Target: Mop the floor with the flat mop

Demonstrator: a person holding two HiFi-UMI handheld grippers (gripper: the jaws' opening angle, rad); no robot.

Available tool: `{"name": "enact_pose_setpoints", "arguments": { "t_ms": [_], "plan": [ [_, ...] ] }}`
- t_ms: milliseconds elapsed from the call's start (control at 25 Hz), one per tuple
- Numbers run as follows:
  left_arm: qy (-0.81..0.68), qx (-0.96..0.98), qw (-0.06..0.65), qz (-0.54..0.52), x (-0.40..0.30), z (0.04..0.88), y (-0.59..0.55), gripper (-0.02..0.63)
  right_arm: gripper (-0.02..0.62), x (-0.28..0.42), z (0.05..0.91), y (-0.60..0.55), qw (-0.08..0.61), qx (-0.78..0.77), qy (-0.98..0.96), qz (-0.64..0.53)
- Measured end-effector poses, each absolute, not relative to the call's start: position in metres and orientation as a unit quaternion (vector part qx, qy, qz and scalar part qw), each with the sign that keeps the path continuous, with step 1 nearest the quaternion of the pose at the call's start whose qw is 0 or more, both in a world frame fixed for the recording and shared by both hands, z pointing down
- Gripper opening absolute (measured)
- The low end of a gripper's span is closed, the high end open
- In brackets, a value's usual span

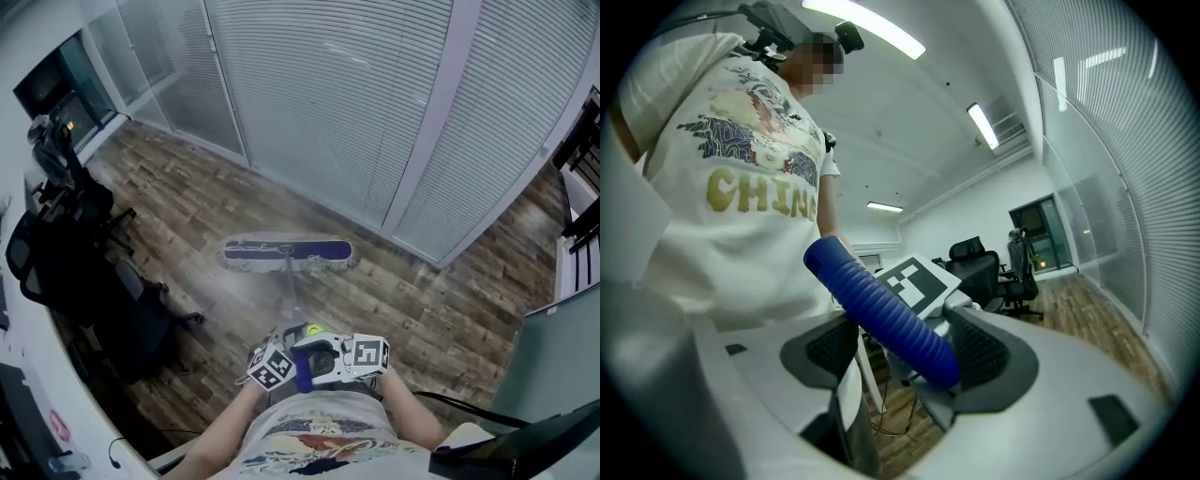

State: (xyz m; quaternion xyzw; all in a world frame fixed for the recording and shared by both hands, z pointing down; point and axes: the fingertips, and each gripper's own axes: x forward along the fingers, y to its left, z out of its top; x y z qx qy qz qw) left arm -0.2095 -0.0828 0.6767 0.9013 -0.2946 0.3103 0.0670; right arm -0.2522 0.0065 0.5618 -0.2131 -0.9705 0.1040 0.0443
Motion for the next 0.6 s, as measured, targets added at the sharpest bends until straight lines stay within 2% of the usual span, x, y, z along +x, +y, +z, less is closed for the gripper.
{"name": "enact_pose_setpoints", "arguments": {
  "t_ms": [400,600],
  "plan": [
    [-0.315,0.893,0.079,0.311,-0.248,0.671,-0.254,0.221,0.284,-0.285,0.554,-0.165,0.027,-0.225,-0.968,0.106],
    [-0.312,0.889,0.072,0.326,-0.263,0.678,-0.311,0.221,0.284,-0.298,0.560,-0.222,0.039,-0.235,-0.966,0.101]
  ]
}}
